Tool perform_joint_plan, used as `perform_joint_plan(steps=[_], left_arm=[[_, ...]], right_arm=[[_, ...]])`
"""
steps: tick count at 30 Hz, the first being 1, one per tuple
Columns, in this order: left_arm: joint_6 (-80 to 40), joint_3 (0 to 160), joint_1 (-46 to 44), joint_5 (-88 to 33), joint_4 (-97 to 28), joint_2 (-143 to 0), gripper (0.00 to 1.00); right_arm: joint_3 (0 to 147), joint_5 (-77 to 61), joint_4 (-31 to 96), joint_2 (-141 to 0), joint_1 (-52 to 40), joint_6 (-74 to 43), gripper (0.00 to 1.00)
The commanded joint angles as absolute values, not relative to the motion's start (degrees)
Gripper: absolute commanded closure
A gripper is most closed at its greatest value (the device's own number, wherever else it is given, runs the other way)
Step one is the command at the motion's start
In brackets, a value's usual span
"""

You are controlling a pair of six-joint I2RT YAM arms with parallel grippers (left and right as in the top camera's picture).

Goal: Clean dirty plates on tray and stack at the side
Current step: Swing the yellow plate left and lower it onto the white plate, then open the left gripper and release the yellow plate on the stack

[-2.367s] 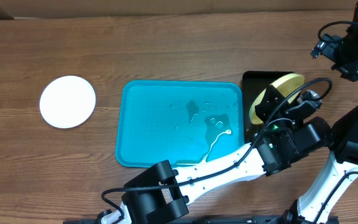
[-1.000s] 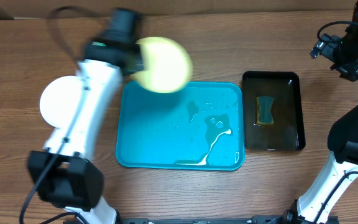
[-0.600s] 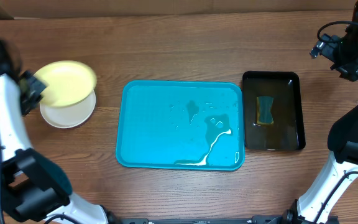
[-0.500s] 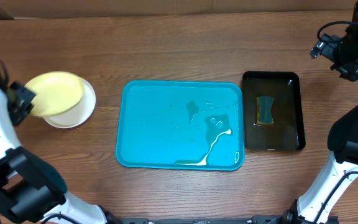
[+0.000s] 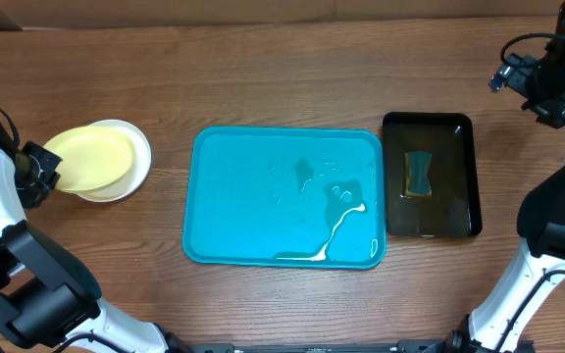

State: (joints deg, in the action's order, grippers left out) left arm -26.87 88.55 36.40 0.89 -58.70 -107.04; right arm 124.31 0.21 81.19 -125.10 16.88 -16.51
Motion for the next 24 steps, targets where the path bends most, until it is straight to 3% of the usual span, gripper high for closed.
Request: perform_joint_plan(steps=[1,2,3,4,6,14,21,22,24], left_arm=[[-24.3,88.2,36.0,-4.7,-58.6,-107.5,0.90],[-24.2,88.2,36.0,-5.4,-58.6,-107.5,0.86],[-24.2,88.2,36.0,-5.8,-58.6,-107.5,0.73],[-24.2,88.2,36.0,-5.8,-58.7,-107.5,0.50],[-24.2,88.2,36.0,-6.1,-58.7,-107.5,0.33],[-13.6,88.2,33.3,-26.7,-57.3,-107.5,0.30],[-8.7,88.2,24.0,-26.4,-56.0,-107.5,0.26],[-8.8,88.2,22.7,-25.9,-56.1,-107.5,0.00],[-8.8,88.2,20.1,-23.6,-56.1,-107.5,0.00]], right_arm=[[125.2,0.4,81.0,-124.3,16.9,-16.8,0.00],[125.2,0.4,81.0,-124.3,16.9,-16.8,0.00],[125.2,0.4,81.0,-124.3,16.9,-16.8,0.00],[125.2,0.4,81.1,-124.3,16.9,-16.8,0.00],[125.2,0.4,81.0,-124.3,16.9,-16.8,0.00],[125.2,0.4,81.1,-124.3,16.9,-16.8,0.00],[125.2,0.4,81.1,-124.3,16.9,-16.8,0.00],[125.2,0.4,81.0,-124.3,16.9,-16.8,0.00],[125.2,0.4,81.0,-124.3,16.9,-16.8,0.00]])
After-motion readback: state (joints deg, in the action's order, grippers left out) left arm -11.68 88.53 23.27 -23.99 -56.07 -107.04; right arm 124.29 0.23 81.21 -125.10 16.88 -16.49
